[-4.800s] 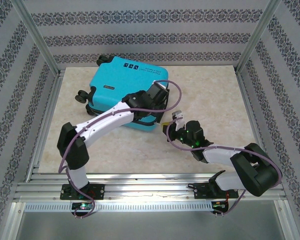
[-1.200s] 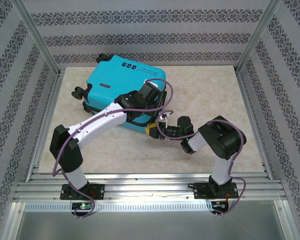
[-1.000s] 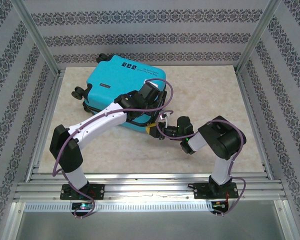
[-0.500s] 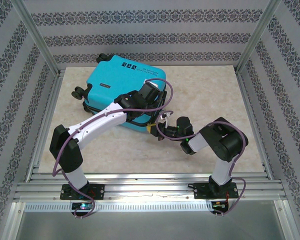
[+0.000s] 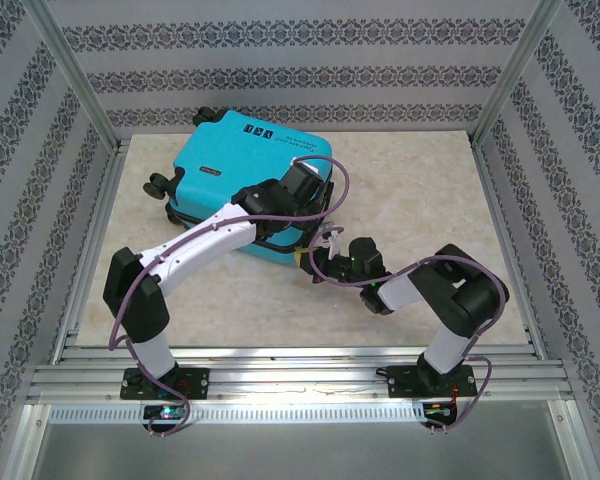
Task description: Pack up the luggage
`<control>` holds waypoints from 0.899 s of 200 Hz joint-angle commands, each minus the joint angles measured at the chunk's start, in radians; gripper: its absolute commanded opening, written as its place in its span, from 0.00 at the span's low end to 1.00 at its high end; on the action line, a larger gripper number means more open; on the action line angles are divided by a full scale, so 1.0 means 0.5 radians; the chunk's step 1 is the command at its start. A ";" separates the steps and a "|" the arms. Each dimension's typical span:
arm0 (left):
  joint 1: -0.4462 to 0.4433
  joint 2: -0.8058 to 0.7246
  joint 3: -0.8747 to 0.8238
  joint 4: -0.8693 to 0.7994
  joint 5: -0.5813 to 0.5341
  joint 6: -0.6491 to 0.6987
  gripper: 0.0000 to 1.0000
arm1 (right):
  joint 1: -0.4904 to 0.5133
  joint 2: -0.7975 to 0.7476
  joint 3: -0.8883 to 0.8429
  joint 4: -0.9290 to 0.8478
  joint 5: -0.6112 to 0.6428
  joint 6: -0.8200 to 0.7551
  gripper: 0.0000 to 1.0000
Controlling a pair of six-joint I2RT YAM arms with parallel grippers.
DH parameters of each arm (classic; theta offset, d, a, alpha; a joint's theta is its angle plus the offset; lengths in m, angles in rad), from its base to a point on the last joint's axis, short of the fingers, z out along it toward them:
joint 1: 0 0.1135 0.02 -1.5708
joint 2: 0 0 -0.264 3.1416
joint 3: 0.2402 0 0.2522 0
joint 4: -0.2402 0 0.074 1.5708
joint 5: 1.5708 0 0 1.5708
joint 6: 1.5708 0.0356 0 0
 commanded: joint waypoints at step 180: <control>-0.031 0.108 -0.256 -0.315 -0.299 -0.087 0.73 | 0.143 -0.388 0.286 -0.945 1.554 -0.731 0.00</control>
